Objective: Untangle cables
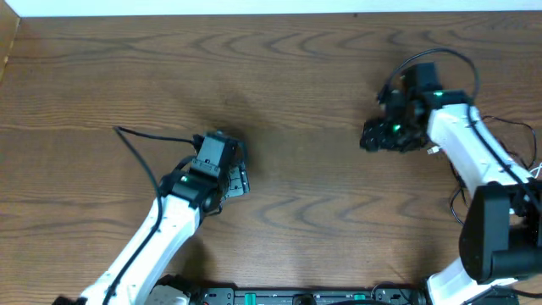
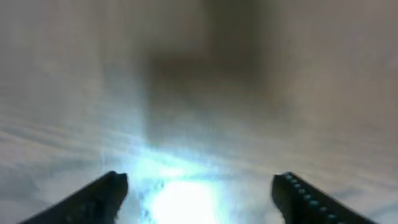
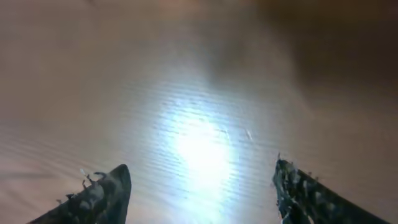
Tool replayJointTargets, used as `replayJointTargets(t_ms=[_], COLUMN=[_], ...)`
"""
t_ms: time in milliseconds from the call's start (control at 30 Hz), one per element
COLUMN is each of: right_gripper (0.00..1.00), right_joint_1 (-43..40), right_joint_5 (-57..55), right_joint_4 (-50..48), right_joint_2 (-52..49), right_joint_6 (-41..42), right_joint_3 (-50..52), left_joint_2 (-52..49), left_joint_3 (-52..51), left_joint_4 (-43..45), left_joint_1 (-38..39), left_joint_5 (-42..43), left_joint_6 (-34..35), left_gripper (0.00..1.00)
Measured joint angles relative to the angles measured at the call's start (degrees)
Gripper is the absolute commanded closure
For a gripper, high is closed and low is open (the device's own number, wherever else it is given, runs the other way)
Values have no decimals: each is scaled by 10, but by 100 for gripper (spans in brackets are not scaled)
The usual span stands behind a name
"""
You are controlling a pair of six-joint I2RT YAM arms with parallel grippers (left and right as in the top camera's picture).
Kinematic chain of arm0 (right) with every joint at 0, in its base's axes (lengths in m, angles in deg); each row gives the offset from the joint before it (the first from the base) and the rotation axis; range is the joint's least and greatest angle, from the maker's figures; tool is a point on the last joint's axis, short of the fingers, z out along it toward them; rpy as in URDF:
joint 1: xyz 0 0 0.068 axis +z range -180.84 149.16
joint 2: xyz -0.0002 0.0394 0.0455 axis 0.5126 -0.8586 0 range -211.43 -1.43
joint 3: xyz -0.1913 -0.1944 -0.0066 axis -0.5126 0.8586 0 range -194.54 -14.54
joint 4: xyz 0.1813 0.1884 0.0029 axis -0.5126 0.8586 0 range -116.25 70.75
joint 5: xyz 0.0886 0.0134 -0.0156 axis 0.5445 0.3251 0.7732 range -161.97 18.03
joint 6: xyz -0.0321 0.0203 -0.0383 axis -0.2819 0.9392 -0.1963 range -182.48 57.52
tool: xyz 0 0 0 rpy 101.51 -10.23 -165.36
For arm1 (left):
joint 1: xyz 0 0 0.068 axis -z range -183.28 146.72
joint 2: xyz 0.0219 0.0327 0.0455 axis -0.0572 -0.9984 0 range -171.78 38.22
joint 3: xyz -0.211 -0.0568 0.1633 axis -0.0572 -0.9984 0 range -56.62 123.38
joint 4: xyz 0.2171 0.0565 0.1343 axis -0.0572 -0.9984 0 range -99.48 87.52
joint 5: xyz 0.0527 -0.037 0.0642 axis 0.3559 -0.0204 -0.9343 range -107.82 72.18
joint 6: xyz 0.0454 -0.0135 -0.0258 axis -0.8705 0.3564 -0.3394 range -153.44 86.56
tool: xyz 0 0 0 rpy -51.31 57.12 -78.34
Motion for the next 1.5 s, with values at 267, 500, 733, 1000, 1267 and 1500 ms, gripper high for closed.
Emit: replayJointTargets(t_ms=[267,500,733,1000,1267,1500], right_gripper=[9,1,1,1,1,1], right_joint_1=[10,10,10,10,10,10], right_joint_5=[-42,-33,-45,-57,-62,-62], right_joint_4=[100,146,92,-6,-37,-36], right_joint_2=[0,3,124,360,555,605], right_joint_6=[57,70,79,85,85,85], right_joint_3=[0,2,72,216,296,299], left_joint_2=[-12,-11,49,217,418,448], left_joint_3=[1,2,-1,-11,-12,-12], left_joint_4=[-117,-209,-226,-228,-223,-196], left_joint_1=[-134,-236,-240,-240,-239,-240], left_joint_5=[145,246,271,232,198,188], left_joint_6=[-60,-141,-189,-184,-162,-157], left_gripper=[5,5,5,5,5,4])
